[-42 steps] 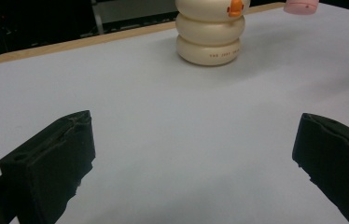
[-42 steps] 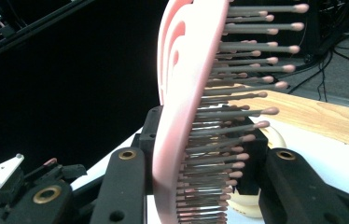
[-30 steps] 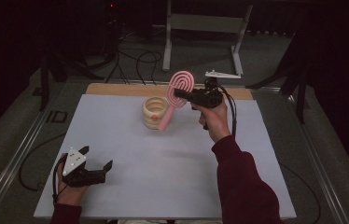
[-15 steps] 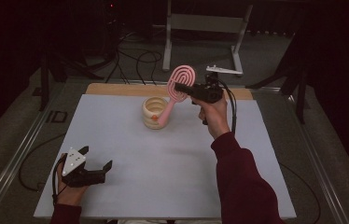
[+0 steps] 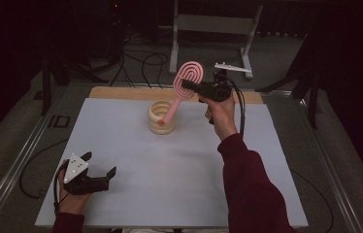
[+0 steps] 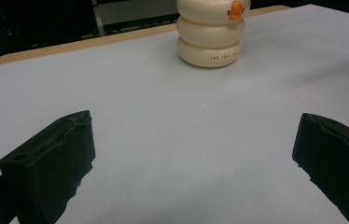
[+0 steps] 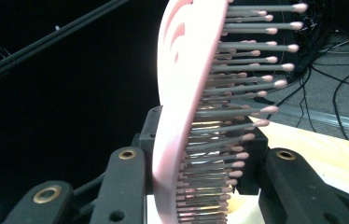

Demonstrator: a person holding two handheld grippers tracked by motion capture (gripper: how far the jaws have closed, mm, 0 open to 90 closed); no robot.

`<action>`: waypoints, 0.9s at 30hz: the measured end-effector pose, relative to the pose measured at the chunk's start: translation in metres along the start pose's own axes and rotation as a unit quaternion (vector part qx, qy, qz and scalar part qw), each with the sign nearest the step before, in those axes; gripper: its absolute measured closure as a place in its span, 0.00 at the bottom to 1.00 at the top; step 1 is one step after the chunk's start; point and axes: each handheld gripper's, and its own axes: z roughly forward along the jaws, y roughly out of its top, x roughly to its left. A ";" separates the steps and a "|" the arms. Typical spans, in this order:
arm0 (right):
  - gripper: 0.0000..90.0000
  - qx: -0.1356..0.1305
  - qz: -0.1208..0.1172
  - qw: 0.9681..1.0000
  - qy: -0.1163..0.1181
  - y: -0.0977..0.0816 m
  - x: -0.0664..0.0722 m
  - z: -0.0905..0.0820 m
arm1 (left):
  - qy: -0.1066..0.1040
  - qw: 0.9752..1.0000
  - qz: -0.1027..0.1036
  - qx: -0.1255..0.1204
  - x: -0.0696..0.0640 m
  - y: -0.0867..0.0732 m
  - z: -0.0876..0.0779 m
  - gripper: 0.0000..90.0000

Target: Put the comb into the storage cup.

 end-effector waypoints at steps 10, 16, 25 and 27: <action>0.71 -0.011 0.000 1.000 -0.004 0.004 -0.001 0.007 | 0.000 1.000 -0.002 -0.001 0.001 0.000 0.000 0.00; 0.71 -0.018 0.003 1.000 -0.007 0.007 -0.001 0.010 | 0.000 1.000 -0.002 -0.001 0.001 0.000 -0.001 0.00; 0.71 -0.037 0.004 0.999 -0.021 0.008 -0.005 0.011 | -0.001 1.000 -0.007 -0.005 0.001 0.000 -0.001 0.00; 0.71 -0.040 0.004 0.999 -0.022 0.008 -0.005 0.011 | -0.001 1.000 -0.007 -0.005 0.001 0.000 -0.001 0.00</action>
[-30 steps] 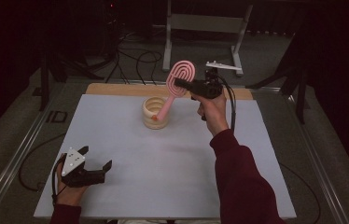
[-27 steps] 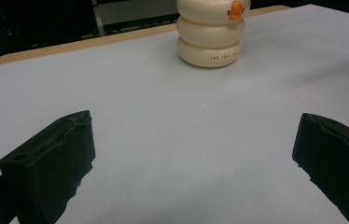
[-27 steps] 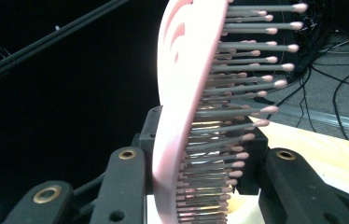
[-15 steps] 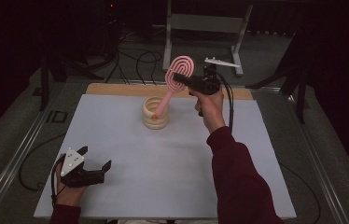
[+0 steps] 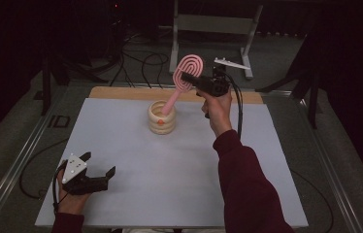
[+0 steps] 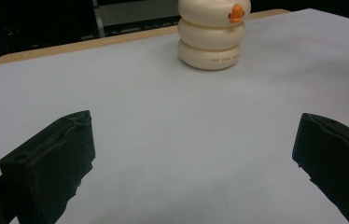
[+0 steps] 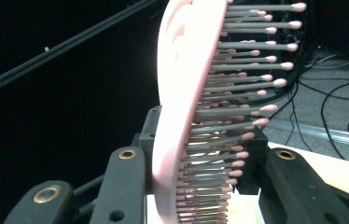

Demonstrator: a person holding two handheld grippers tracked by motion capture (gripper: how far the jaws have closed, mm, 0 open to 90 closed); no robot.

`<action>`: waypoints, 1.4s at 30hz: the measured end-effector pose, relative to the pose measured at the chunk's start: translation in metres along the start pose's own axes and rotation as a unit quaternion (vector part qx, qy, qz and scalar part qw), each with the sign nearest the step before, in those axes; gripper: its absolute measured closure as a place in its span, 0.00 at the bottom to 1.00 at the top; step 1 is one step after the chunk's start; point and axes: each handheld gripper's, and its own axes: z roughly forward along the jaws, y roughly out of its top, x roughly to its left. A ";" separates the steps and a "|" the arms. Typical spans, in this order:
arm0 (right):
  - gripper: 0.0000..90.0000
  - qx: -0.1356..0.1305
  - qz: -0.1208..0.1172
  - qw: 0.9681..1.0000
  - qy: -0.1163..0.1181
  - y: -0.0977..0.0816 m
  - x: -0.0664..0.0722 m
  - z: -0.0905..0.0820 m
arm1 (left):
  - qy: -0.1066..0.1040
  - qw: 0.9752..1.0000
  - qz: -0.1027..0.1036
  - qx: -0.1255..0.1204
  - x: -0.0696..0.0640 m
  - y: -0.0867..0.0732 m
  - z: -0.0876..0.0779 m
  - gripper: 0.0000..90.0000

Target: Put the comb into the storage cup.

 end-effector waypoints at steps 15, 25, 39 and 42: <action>0.71 -0.016 -0.007 1.000 -0.023 -0.003 0.002 0.009 | -0.005 1.000 -0.005 -0.004 0.000 0.000 -0.001 0.00; 0.71 -0.020 -0.009 0.999 -0.037 -0.008 0.003 0.016 | -0.003 1.000 -0.003 -0.005 0.000 0.000 -0.001 0.00; 0.71 -0.013 -0.015 0.998 -0.056 -0.017 0.001 0.021 | -0.005 1.000 0.000 0.000 -0.001 -0.001 0.002 0.00; 0.71 -0.009 -0.022 0.998 -0.060 -0.019 0.003 0.024 | -0.006 1.000 0.001 0.000 -0.002 -0.001 0.002 0.00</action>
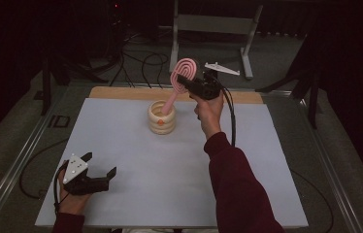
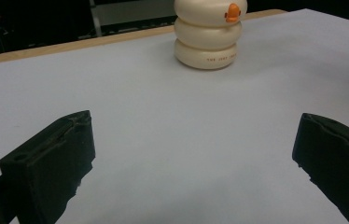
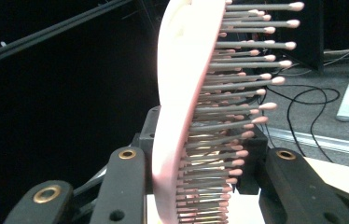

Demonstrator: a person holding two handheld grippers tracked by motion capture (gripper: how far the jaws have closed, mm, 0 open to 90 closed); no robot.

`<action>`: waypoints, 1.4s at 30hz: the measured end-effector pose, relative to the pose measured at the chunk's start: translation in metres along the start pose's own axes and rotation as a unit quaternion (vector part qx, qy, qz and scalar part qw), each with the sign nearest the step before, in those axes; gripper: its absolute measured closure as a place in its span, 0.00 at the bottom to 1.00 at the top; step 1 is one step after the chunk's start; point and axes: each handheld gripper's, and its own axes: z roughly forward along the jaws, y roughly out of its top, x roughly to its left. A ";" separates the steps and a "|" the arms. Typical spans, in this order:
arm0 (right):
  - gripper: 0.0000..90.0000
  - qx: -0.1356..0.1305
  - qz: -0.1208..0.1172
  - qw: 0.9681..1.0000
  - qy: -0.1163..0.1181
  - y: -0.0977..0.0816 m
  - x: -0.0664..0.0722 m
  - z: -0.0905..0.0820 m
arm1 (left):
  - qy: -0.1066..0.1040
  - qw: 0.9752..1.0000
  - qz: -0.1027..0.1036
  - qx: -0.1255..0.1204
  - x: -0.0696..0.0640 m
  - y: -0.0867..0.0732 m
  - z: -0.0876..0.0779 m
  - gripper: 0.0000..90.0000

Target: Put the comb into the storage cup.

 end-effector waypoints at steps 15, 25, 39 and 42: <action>0.71 0.001 -0.001 1.000 -0.008 -0.007 0.004 0.005 | -0.001 1.000 0.003 0.003 -0.001 0.000 0.001 0.00; 0.71 0.000 -0.007 1.000 -0.018 -0.012 0.005 0.008 | -0.001 1.000 0.005 0.004 -0.002 0.000 0.002 0.00; 0.71 0.003 0.001 1.000 -0.024 -0.022 0.001 0.013 | -0.003 1.000 0.008 0.003 -0.003 0.000 0.002 0.00; 0.71 0.003 0.001 1.000 -0.024 -0.023 0.001 0.014 | -0.003 1.000 0.008 0.002 -0.003 0.000 0.002 0.00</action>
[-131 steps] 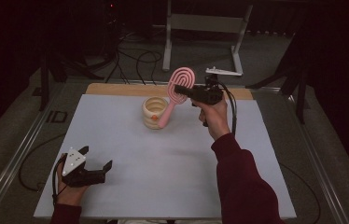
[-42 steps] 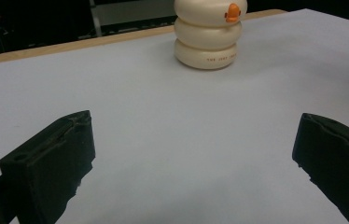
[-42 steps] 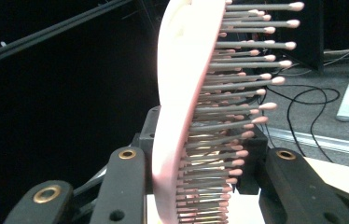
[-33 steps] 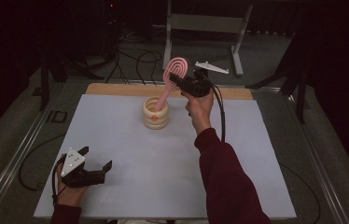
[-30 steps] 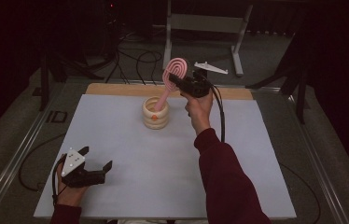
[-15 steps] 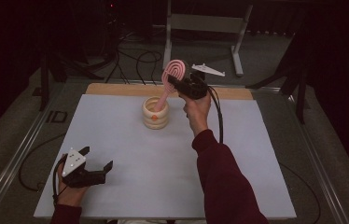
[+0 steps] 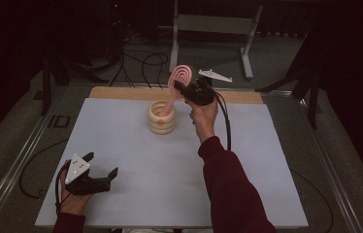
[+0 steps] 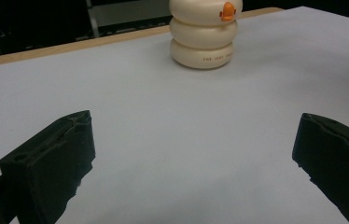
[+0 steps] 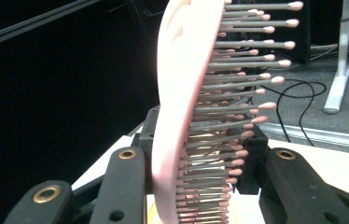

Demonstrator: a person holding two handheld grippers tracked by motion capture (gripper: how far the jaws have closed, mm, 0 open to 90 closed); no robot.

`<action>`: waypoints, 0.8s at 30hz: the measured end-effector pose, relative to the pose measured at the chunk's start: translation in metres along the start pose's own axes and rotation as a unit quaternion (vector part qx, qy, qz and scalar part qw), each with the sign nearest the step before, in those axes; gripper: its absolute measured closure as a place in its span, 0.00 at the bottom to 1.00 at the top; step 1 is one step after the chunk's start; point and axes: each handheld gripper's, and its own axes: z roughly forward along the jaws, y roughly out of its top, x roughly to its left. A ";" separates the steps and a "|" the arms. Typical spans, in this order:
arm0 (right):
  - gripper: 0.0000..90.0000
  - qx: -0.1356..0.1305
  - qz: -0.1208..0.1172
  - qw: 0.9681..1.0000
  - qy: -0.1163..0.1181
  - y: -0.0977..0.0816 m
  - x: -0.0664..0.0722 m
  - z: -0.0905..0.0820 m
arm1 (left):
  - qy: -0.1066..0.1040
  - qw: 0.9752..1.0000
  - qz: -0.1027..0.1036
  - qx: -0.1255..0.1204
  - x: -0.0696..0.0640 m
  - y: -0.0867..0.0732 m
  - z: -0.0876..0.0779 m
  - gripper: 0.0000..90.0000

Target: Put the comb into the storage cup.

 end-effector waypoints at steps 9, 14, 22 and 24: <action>0.71 0.004 -0.001 1.000 0.000 -0.004 0.002 0.003 | -0.001 1.000 0.000 0.000 0.000 0.000 0.000 0.00; 0.71 0.007 -0.002 1.000 0.000 -0.006 0.002 0.005 | -0.001 1.000 -0.001 -0.001 0.000 0.000 0.000 0.00; 0.71 0.013 -0.001 1.000 0.000 -0.011 0.004 0.010 | 0.000 1.000 -0.001 -0.003 0.000 0.000 0.000 0.00; 0.71 0.013 -0.002 1.000 0.000 -0.012 0.004 0.011 | -0.001 1.000 -0.001 -0.003 0.000 0.000 0.000 0.00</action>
